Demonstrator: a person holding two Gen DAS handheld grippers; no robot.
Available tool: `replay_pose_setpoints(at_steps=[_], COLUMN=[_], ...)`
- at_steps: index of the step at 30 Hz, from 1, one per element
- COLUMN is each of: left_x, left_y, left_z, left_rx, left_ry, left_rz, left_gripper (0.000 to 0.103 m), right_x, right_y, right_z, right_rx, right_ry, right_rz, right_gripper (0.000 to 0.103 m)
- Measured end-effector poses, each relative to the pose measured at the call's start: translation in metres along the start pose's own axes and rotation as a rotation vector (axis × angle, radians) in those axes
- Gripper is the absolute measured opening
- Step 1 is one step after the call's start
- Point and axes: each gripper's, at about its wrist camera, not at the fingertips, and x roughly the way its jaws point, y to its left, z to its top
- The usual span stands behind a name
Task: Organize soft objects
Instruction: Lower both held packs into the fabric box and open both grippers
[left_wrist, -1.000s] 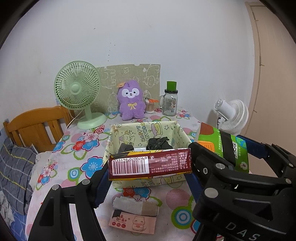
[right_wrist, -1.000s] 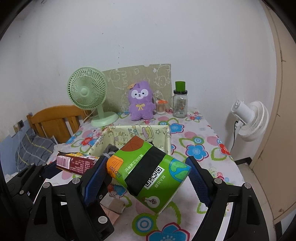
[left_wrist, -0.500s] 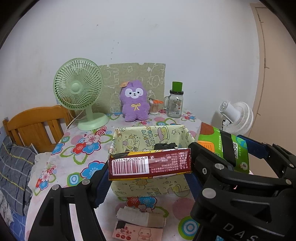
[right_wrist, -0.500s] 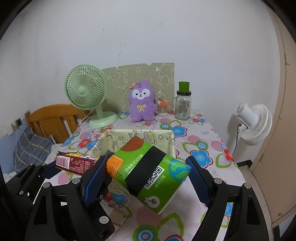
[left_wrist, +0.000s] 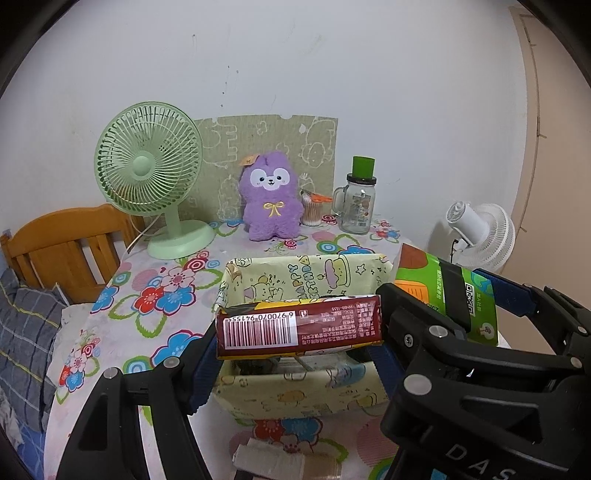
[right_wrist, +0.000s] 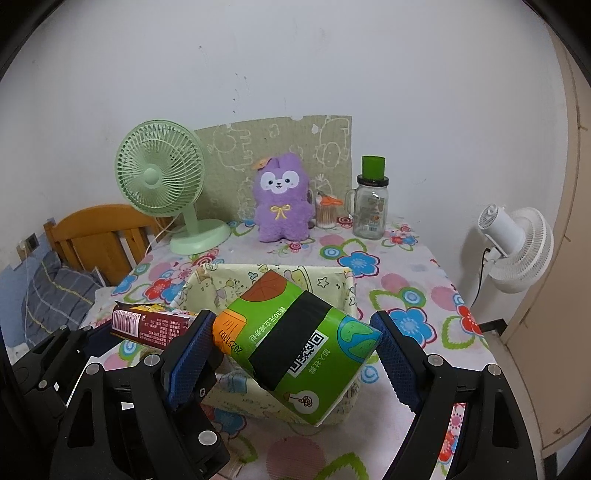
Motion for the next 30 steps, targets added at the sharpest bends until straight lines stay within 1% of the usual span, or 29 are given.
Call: replay_pose_setpoints(at_steps=[6, 9, 13, 17, 18, 19, 21, 22, 23, 28, 30], left_x=[0.015, 0.023, 0.036, 0.05, 0.053, 0.056, 0.059, 0.062, 0.063, 0.064, 0.065], left_y=[0.001, 0.004, 0.006, 0.006, 0.006, 0.007, 0.008, 0.008, 0.008, 0.01, 0.01], left_z=[0.006, 0.009, 0.009, 0.008, 0.008, 0.008, 0.008, 0.008, 0.008, 0.007, 0.006], left_rx=[-0.002, -0.013, -0.029, -0.029, -0.033, -0.039, -0.042, -0.042, -0.042, -0.036, -0.028], left_ry=[0.01, 0.018, 0.047, 0.069, 0.075, 0.082, 0.088, 0.093, 0.095, 0.093, 0.095], left_rz=[0.002, 0.005, -0.002, 0.008, 0.006, 0.001, -0.005, -0.01, -0.011, -0.017, -0.001], left_gripper=[0.076, 0.076, 0.077, 0.078, 0.079, 0.082, 0.091, 0.098, 0.101, 0.103, 0.103], right_x=[0.015, 0.021, 0.03, 0.04, 0.043, 0.045, 0.051, 0.052, 0.055, 0.063, 0.067], right_y=[-0.002, 0.0, 0.002, -0.003, -0.003, -0.003, -0.003, -0.002, -0.001, 0.005, 0.007], right_z=[0.006, 0.008, 0.01, 0.013, 0.014, 0.014, 0.015, 0.015, 0.015, 0.012, 0.011], right_rx=[-0.003, -0.023, -0.043, -0.032, -0.033, -0.035, -0.039, -0.04, -0.043, -0.053, -0.054], right_ry=[0.008, -0.002, -0.002, 0.007, 0.009, 0.011, 0.017, 0.019, 0.021, 0.027, 0.042], right_rz=[0.005, 0.003, -0.002, 0.016, 0.017, 0.017, 0.021, 0.025, 0.029, 0.049, 0.058], right_gripper=[0.086, 0.086, 0.086, 0.086, 0.086, 0.086, 0.086, 0.086, 0.086, 0.087, 0.088])
